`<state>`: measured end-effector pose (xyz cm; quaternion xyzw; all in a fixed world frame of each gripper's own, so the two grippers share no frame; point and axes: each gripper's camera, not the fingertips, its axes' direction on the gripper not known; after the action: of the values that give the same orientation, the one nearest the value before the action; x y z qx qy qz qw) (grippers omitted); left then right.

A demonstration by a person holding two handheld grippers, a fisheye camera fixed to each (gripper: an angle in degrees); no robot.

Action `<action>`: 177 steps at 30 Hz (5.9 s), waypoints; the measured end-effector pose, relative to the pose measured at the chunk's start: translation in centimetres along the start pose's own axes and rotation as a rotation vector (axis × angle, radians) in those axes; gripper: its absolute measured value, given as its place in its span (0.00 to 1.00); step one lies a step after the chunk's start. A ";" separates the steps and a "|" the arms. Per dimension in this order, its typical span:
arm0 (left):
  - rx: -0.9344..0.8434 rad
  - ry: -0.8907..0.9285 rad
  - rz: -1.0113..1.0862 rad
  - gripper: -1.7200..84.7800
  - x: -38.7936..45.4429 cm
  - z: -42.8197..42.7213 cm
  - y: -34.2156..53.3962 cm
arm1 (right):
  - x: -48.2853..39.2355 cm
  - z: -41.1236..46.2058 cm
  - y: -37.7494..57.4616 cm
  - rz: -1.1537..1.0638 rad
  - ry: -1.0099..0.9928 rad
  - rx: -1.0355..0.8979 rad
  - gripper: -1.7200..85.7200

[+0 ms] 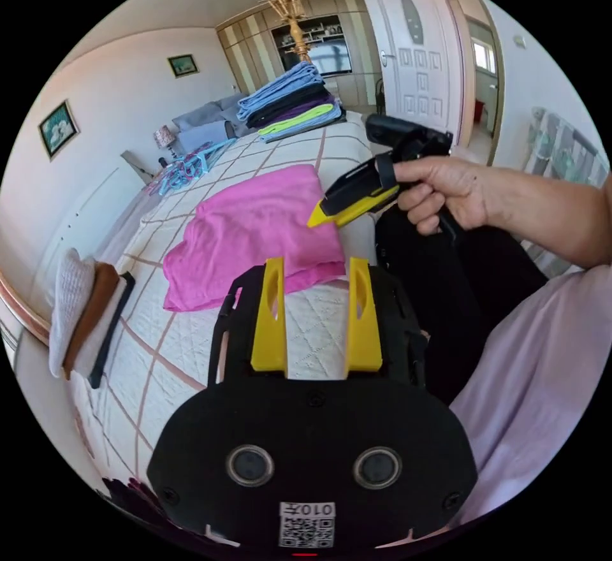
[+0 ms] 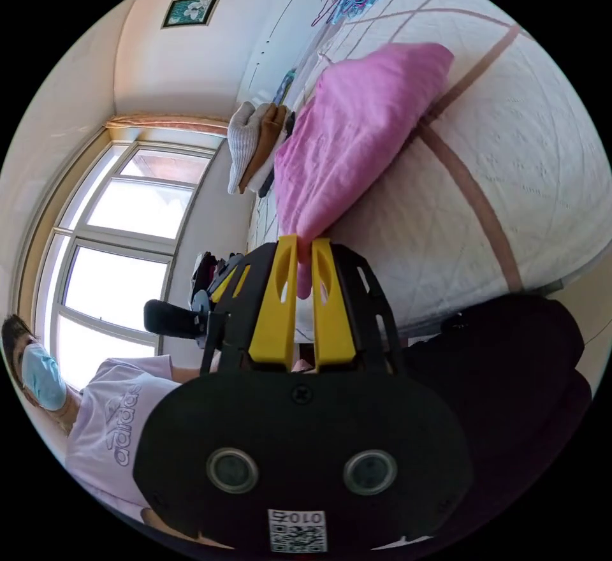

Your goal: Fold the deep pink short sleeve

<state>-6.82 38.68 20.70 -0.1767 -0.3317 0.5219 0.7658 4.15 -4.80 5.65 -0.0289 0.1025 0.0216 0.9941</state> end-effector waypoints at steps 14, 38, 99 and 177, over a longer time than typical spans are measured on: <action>-0.059 -0.200 0.260 0.12 4.0 0.3 -3.5 | -6.2 -0.9 1.5 -0.162 0.123 -0.223 0.06; -0.056 0.121 -0.626 0.12 -24.4 -20.3 11.3 | -7.7 4.7 -6.6 -0.195 0.248 -0.133 0.12; 0.068 0.882 -1.180 0.18 -50.4 -21.0 4.8 | -11.1 -6.8 -6.4 -0.057 -0.035 -0.108 0.08; -0.232 -0.151 -0.402 0.02 -27.1 5.2 -31.7 | -7.0 11.5 -11.3 -0.574 0.815 0.181 0.08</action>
<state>4.85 1.00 35.25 -0.1543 -0.4741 0.3294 0.8018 0.15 -15.58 18.88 0.0244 0.4715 -0.2743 0.8378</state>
